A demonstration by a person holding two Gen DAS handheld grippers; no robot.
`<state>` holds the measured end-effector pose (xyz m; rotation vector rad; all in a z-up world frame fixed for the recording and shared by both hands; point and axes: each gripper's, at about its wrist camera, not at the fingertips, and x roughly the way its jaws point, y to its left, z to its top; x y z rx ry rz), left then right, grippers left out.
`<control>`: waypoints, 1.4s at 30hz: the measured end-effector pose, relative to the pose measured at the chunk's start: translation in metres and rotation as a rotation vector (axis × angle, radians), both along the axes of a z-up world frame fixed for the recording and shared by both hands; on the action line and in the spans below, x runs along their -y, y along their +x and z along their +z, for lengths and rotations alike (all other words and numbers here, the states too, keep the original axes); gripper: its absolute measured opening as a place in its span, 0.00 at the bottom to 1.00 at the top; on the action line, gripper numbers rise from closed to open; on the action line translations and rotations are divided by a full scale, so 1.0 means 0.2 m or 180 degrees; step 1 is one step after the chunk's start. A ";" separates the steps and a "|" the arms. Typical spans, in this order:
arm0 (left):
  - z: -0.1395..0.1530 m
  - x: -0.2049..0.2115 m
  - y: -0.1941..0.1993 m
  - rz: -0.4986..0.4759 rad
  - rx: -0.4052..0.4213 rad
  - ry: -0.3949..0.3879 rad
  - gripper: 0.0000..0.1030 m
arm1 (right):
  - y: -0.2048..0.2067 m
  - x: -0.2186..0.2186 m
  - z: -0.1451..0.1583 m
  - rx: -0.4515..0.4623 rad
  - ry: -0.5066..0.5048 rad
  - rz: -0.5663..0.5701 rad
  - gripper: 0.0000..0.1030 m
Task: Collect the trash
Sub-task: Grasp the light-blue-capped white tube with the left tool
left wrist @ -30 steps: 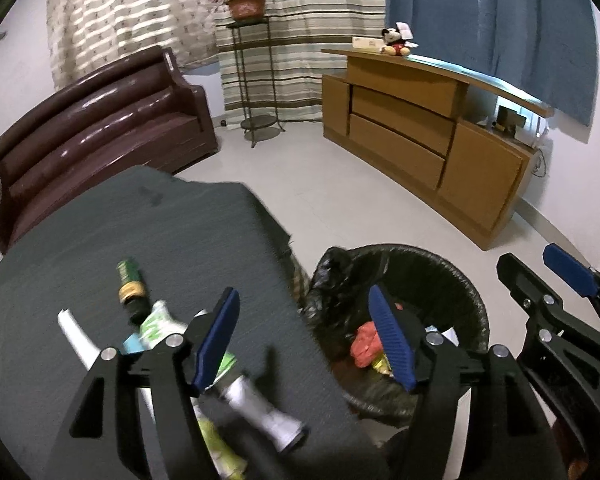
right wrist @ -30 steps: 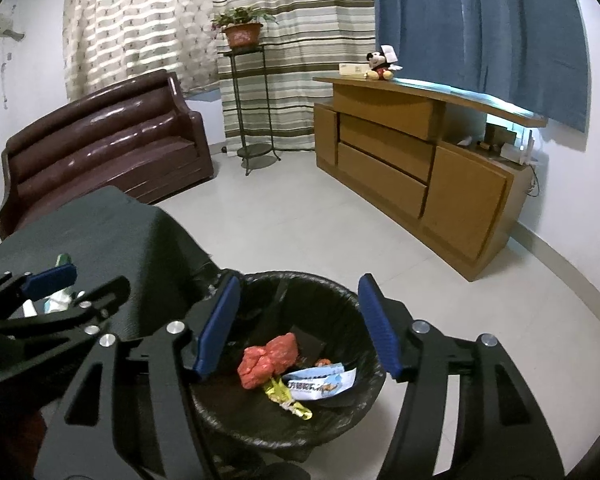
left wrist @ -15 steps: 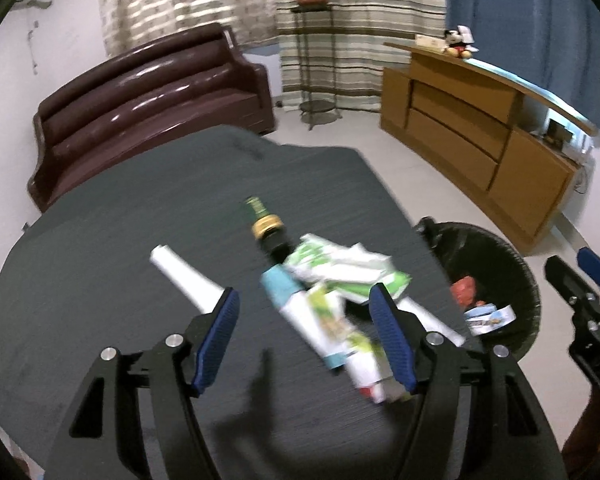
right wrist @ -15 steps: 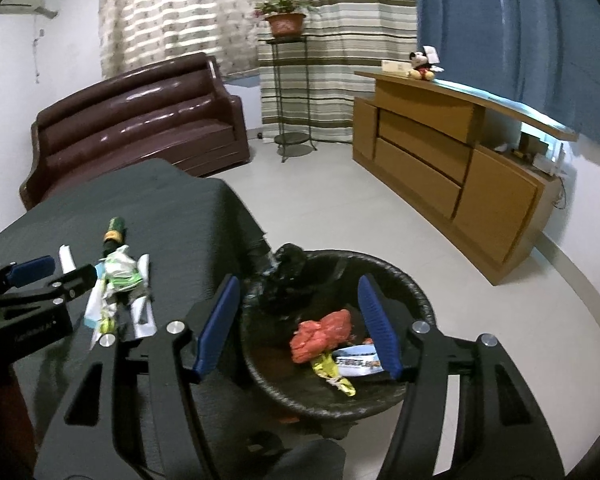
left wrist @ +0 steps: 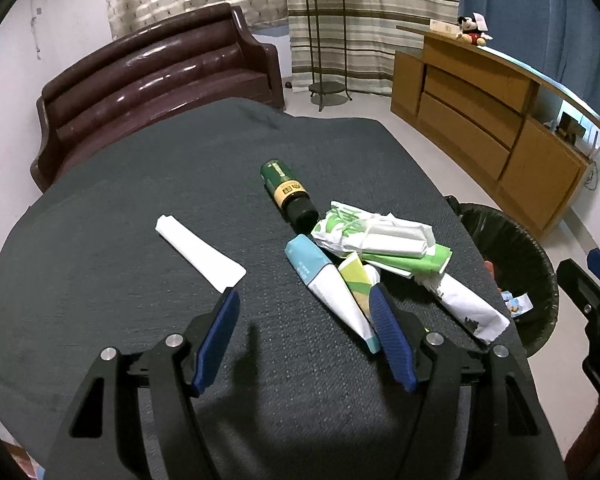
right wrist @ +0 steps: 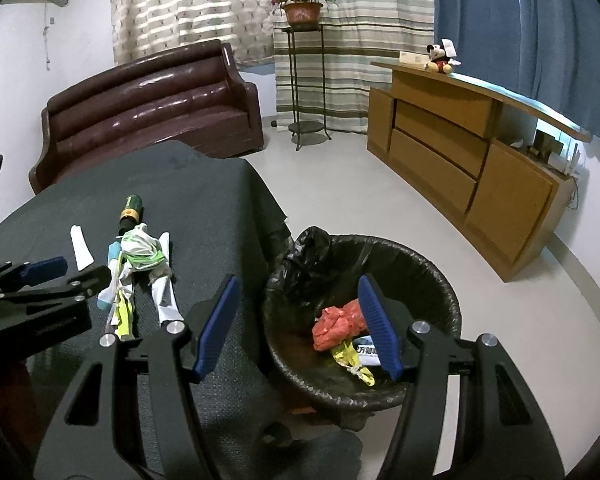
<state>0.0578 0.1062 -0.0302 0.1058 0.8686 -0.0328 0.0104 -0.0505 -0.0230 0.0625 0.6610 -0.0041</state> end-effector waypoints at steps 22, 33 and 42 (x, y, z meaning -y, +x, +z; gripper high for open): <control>-0.06 -0.12 0.03 0.0085 -0.0229 -0.0101 0.64 | 0.00 -0.03 0.00 0.0002 0.0056 0.0046 0.59; -0.04 -0.21 -0.06 0.0104 -0.0298 -0.0079 0.58 | 0.01 -0.06 -0.03 -0.0021 0.0100 0.0101 0.59; -0.04 -0.22 -0.09 0.0009 -0.0317 -0.0218 0.46 | -0.02 -0.06 -0.01 0.0018 0.0067 0.0134 0.59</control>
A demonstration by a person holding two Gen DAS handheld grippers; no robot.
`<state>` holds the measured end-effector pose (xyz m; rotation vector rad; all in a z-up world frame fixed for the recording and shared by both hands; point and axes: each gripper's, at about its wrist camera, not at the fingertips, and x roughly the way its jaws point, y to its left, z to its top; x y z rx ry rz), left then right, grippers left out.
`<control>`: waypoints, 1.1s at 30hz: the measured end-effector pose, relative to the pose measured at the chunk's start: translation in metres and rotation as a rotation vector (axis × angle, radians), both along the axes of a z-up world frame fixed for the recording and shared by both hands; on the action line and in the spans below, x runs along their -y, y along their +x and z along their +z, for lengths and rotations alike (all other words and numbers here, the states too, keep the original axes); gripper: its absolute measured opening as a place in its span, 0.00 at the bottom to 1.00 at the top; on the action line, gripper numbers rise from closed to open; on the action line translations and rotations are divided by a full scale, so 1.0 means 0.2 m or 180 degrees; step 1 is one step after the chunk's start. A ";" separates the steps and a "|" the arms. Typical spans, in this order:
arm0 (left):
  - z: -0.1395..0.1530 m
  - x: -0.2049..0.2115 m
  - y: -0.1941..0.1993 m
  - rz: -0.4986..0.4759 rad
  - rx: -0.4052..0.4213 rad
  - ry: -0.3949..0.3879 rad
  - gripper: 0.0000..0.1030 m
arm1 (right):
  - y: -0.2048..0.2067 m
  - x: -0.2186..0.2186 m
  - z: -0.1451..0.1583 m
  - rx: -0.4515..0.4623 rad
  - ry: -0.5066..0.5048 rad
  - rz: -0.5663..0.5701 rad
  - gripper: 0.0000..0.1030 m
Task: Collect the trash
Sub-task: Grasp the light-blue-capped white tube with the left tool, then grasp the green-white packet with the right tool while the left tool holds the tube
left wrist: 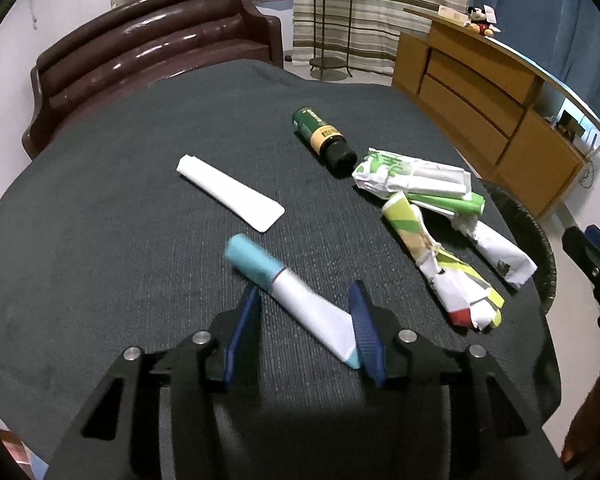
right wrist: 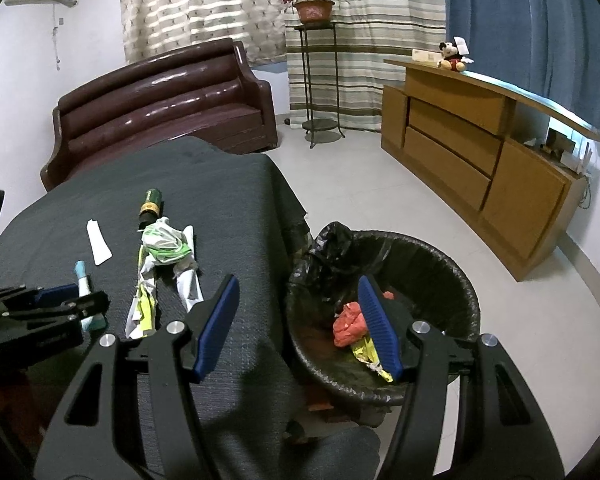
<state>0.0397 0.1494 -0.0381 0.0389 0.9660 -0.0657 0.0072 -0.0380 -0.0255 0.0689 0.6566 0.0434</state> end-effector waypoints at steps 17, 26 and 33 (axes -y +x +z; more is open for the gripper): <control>0.00 -0.04 0.01 0.0007 0.0009 -0.0037 0.20 | -0.01 -0.04 0.01 -0.0017 0.0006 0.0039 0.59; 0.00 -0.08 -0.02 -0.0065 0.0063 -0.0019 0.14 | -0.02 -0.06 0.04 -0.0004 -0.0016 0.0096 0.59; 0.02 -0.14 -0.04 0.0013 0.0085 -0.0012 0.13 | -0.01 -0.15 0.06 0.0024 -0.0070 0.0221 0.58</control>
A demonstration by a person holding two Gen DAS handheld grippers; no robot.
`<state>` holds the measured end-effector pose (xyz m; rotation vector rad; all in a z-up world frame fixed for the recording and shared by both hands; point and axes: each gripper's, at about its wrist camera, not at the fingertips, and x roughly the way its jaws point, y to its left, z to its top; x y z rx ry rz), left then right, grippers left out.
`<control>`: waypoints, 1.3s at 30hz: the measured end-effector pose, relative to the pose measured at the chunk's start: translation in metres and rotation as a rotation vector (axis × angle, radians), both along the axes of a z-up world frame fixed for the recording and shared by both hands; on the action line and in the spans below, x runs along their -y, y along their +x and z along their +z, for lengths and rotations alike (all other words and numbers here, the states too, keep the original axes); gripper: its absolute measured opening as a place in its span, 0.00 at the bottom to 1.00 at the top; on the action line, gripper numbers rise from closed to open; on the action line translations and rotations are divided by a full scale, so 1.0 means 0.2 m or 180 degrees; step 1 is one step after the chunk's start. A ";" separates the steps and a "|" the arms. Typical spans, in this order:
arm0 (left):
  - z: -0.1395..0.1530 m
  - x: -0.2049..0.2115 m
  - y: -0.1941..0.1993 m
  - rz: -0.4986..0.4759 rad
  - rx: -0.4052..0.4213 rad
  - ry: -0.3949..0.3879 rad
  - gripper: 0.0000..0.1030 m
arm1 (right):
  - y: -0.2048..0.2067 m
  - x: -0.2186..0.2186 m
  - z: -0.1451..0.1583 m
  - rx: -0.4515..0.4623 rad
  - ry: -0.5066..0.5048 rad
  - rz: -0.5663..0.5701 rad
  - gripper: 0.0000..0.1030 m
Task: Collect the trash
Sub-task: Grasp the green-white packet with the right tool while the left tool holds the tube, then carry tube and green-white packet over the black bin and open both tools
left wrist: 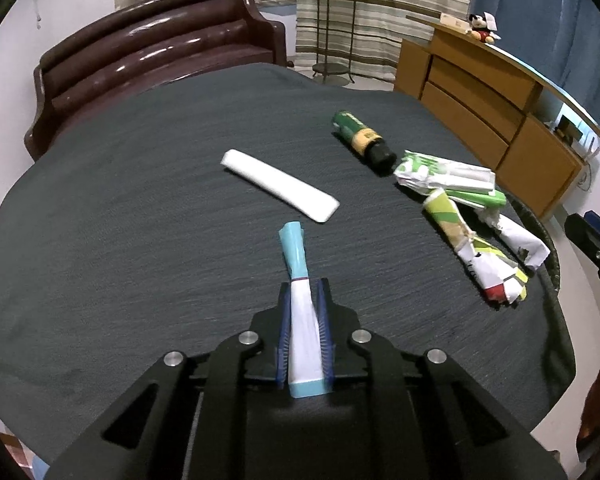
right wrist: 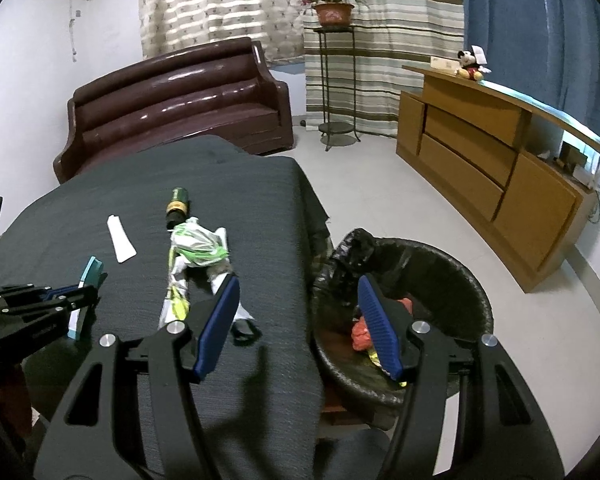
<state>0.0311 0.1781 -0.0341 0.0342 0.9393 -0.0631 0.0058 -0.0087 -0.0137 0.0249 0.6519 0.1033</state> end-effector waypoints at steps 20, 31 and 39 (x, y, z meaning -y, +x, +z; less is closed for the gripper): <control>0.06 -0.37 0.07 0.0521 0.0173 0.0074 0.13 | 0.31 -0.36 -0.01 -0.0152 -0.0233 0.0504 0.51; 0.03 -0.42 0.07 0.0546 0.0162 -0.0038 0.13 | 0.32 -0.44 -0.07 -0.0340 -0.0361 0.0630 0.36; 0.04 -0.47 0.06 0.0553 0.0167 -0.0085 0.13 | 0.29 -0.44 -0.05 -0.0245 -0.0305 0.0589 0.35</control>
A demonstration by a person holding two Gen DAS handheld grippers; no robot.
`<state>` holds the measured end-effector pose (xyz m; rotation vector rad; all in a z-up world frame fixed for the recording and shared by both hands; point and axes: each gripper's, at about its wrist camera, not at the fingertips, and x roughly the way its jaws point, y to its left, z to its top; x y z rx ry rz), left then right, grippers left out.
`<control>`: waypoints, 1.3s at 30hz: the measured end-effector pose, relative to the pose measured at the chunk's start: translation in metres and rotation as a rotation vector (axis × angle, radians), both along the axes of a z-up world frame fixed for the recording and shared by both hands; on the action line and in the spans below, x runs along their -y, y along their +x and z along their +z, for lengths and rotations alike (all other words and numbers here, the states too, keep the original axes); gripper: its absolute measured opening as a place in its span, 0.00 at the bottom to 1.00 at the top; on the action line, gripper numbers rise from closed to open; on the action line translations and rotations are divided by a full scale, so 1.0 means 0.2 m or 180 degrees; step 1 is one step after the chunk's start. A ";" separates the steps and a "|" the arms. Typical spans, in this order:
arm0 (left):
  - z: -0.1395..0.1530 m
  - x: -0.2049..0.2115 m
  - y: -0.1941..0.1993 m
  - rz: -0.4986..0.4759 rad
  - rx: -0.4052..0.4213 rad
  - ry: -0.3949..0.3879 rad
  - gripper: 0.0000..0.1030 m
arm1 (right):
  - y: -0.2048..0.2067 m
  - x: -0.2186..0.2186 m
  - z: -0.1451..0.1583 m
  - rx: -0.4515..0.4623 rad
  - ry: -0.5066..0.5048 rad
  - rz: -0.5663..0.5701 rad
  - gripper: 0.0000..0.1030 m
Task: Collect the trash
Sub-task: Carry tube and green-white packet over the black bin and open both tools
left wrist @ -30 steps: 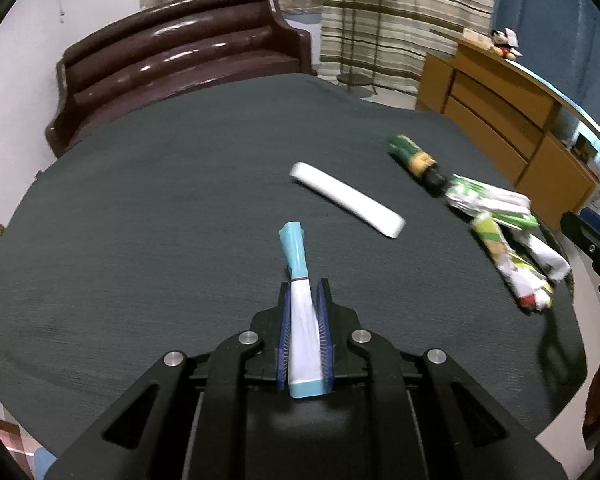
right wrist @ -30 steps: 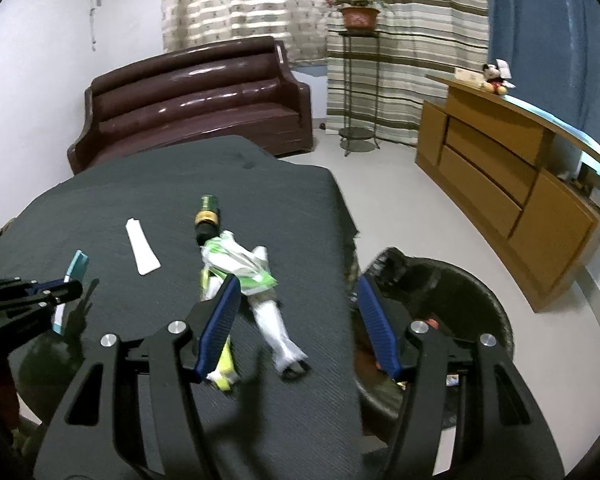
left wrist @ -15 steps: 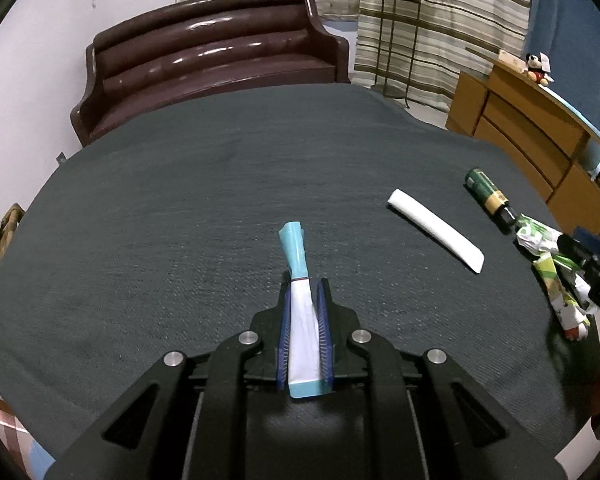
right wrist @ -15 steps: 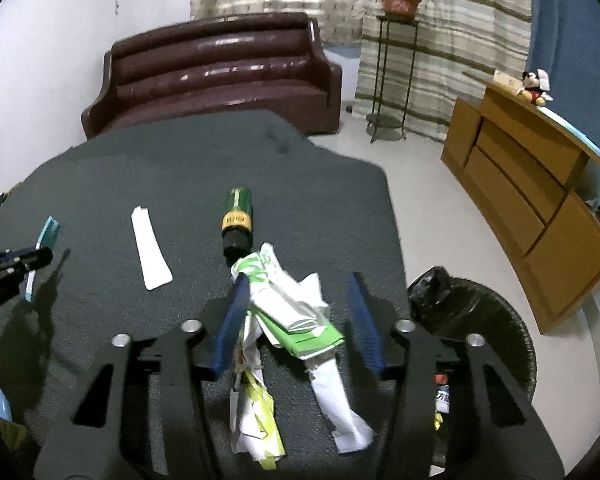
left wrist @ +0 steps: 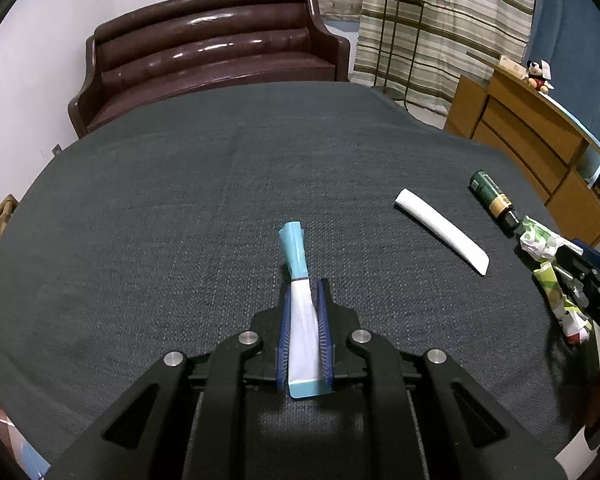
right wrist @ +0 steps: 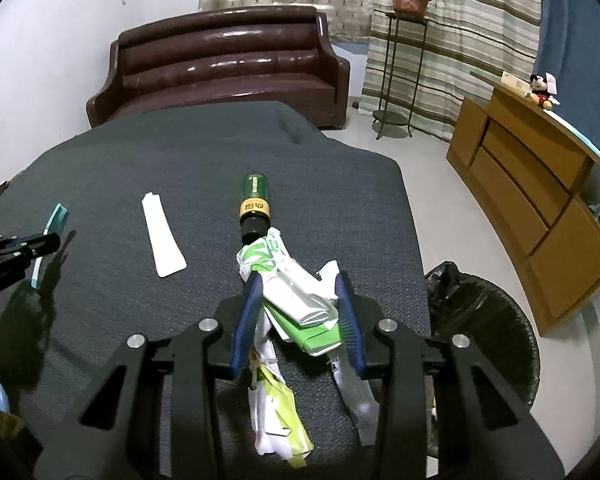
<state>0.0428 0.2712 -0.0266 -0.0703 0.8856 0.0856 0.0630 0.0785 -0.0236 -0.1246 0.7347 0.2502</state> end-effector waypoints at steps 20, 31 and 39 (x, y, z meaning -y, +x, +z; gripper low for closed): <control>0.12 0.29 -0.03 -0.0504 0.0267 -0.0071 0.13 | -0.17 0.38 0.22 0.0415 0.0174 -0.0595 0.35; 0.20 0.70 -0.01 -0.1000 0.0464 -0.0092 0.13 | -0.25 0.70 0.22 0.0543 0.0162 -0.1031 0.35; 0.22 1.06 0.02 -0.1392 0.0578 -0.0110 0.13 | -0.28 0.91 0.19 0.0576 0.0164 -0.1304 0.35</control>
